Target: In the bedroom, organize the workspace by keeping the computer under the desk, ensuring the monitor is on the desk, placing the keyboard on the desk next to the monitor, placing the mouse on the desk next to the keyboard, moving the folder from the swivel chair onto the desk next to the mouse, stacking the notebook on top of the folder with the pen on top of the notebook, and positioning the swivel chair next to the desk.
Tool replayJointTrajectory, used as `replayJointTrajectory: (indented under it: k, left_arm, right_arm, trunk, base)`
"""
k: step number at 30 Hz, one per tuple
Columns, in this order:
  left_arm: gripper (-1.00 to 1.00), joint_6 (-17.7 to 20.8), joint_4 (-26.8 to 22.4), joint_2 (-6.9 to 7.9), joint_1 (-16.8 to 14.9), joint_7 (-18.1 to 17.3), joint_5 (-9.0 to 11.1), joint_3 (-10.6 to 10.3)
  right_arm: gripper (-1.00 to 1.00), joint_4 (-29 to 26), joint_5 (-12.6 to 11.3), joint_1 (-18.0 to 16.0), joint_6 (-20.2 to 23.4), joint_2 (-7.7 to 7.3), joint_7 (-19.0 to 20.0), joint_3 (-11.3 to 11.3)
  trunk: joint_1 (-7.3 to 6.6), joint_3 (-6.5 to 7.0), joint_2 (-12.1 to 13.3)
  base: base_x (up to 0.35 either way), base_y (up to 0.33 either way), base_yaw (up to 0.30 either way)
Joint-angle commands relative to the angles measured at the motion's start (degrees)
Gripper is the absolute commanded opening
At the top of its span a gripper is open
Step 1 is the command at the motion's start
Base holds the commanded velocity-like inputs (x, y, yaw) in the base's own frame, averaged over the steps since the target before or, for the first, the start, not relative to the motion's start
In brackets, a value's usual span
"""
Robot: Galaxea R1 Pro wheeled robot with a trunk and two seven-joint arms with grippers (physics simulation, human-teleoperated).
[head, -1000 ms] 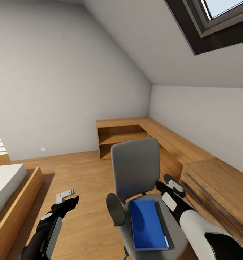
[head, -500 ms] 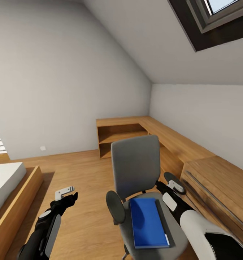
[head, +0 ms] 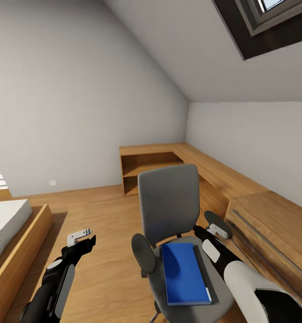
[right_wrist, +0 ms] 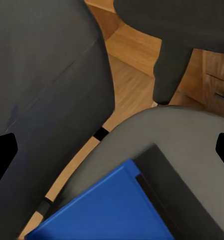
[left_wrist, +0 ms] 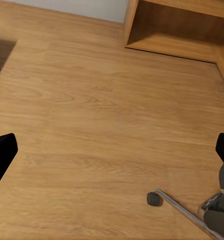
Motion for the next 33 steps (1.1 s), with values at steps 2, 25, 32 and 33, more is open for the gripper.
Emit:
replayJointTrajectory:
  k: [2, 25, 32, 33]
  left_arm:
    - [1.00, 0.33, -0.55, -0.04, 0.09, 0.28, 0.59, 0.04]
    - [1.00, 0.39, -1.40, -0.07, 0.34, 0.36, 0.64, 0.04]
    - [1.00, 0.39, -1.41, -0.06, 0.34, 0.36, 0.62, 0.04]
    - [1.00, 0.38, -1.41, -0.06, 0.34, 0.36, 0.61, 0.04]
  right_arm:
    - [1.00, 0.00, -0.20, -0.04, 0.10, 0.01, 0.01, -0.32]
    - [1.00, 0.00, -0.18, -0.04, 1.82, -0.07, 0.03, -0.22]
    - [1.00, -0.02, -0.18, -0.04, 2.14, -0.11, 0.02, -0.22]
    - [1.00, -0.03, -0.18, -0.04, 2.35, -0.12, 0.02, -0.22]
  trunk:
    - [0.44, -0.43, -0.85]
    - [5.50, -4.55, -10.08]
    - [7.03, -5.81, -12.88]
    - [7.25, -5.99, -13.28]
  base:
    - [0.000, 0.000, 0.000]
    - [0.000, 0.000, 0.000]
    - [0.000, 0.000, 0.000]
    - [0.000, 0.000, 0.000]
